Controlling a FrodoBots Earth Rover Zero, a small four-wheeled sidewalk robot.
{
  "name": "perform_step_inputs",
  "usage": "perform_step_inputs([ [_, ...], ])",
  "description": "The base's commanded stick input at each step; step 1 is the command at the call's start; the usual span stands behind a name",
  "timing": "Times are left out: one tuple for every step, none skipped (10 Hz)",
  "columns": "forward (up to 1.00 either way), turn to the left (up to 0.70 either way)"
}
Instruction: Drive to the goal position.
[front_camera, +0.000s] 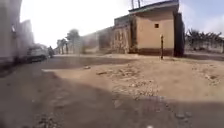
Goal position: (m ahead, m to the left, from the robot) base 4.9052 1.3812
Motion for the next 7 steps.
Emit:
perform_step_inputs([
  [1.00,0.27],
  [1.00,0.27],
  [1.00,0.27],
  [1.00,0.27],
  [1.00,0.27],
  [1.00,0.27],
  [1.00,0.00],
])
